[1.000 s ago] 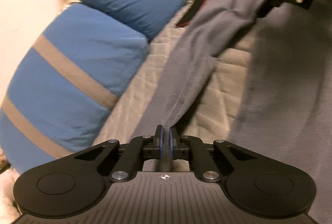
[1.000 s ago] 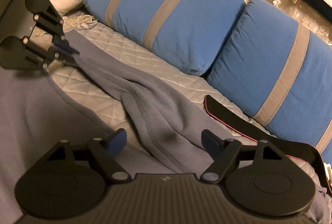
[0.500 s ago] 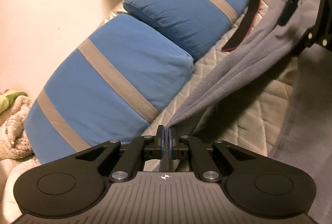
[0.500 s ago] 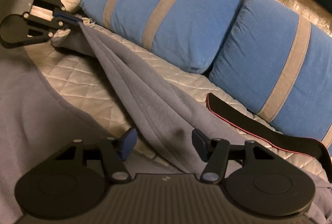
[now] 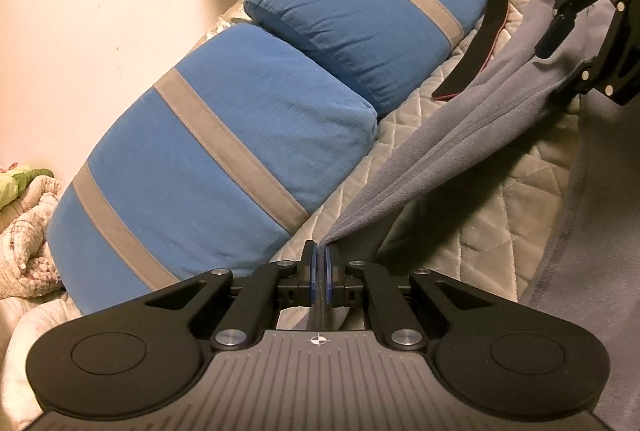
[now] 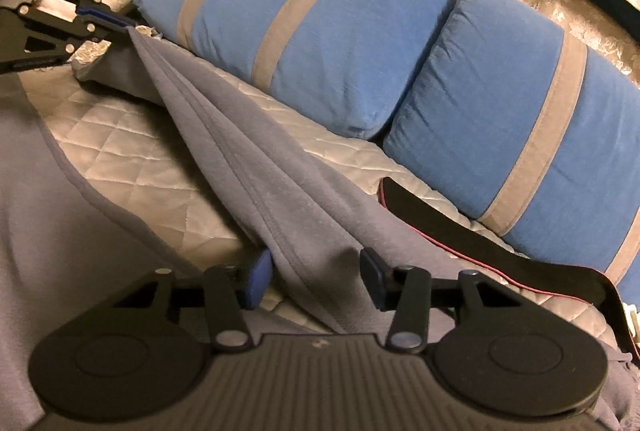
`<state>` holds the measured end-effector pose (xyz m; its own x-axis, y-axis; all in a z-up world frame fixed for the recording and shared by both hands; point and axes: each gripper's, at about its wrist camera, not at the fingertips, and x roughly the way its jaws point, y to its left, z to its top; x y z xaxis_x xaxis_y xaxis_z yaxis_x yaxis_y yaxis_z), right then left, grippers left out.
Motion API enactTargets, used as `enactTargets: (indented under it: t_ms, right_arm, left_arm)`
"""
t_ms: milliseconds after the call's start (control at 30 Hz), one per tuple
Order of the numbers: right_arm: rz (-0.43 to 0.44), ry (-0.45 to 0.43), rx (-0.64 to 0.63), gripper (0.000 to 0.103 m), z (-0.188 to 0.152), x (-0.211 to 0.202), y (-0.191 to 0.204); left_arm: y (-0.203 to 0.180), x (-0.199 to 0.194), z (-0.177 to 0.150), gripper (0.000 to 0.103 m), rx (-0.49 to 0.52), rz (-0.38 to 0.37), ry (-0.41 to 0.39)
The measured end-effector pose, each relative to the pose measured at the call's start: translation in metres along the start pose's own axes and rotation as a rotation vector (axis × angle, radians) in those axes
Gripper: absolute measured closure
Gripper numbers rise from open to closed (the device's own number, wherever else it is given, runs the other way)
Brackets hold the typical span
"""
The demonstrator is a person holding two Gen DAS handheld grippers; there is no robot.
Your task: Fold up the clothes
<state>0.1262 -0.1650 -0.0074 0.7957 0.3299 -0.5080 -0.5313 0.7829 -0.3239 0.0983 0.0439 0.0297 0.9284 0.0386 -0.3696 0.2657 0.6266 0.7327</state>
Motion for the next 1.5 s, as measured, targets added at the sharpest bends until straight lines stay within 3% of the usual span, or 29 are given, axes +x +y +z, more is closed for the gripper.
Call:
enactTargets:
  t_ms: [200,233,267,467,633,900,933,967,1033,1200,1400,1500]
  right_arm:
    - [-0.042,0.014,-0.058,0.064,-0.002,0.006,0.009]
    - [-0.048,0.015,-0.068,0.071,-0.003,0.006,0.01]
    - [-0.056,0.014,-0.084,0.085,-0.003,0.006,0.011]
    - [-0.111,0.01,-0.251,0.097,-0.011,-0.008,0.025]
    - [-0.167,-0.007,-0.447,0.1,-0.026,-0.023,0.039]
    - [-0.168,0.03,-0.52,0.1,-0.036,-0.028,0.044]
    - [-0.169,0.034,-0.522,0.1,-0.037,-0.028,0.045]
    - [-0.17,0.036,-0.52,0.1,-0.037,-0.029,0.044]
    - [-0.171,0.038,-0.511,0.1,-0.037,-0.031,0.043]
    - [-0.177,0.033,-0.506,0.1,-0.036,-0.035,0.042]
    - [-0.183,0.025,-0.524,0.1,-0.038,-0.035,0.043]
    - [-0.183,0.02,-0.522,0.1,-0.039,-0.035,0.042]
  left_arm:
    - [0.0,0.0,0.0,0.099,-0.006,-0.003,0.003]
    - [0.0,0.0,0.0,0.099,-0.004,-0.003,0.004]
    - [0.0,0.0,0.0,0.099,-0.002,-0.004,0.005]
    - [-0.006,0.002,-0.005,0.098,0.033,-0.041,0.04]
    - [-0.014,0.003,-0.014,0.098,0.082,-0.113,0.08]
    - [-0.033,0.004,-0.025,0.094,0.222,-0.194,0.156]
    - [-0.034,0.002,-0.024,0.082,0.224,-0.208,0.15]
    - [-0.034,-0.001,-0.023,0.063,0.226,-0.222,0.143]
    - [-0.034,-0.009,-0.02,0.055,0.225,-0.264,0.095]
    - [-0.042,-0.024,-0.002,0.055,0.239,-0.355,-0.038]
    - [-0.046,-0.015,0.023,0.055,0.192,-0.443,-0.087]
    - [-0.047,-0.007,0.032,0.055,0.185,-0.454,-0.09]
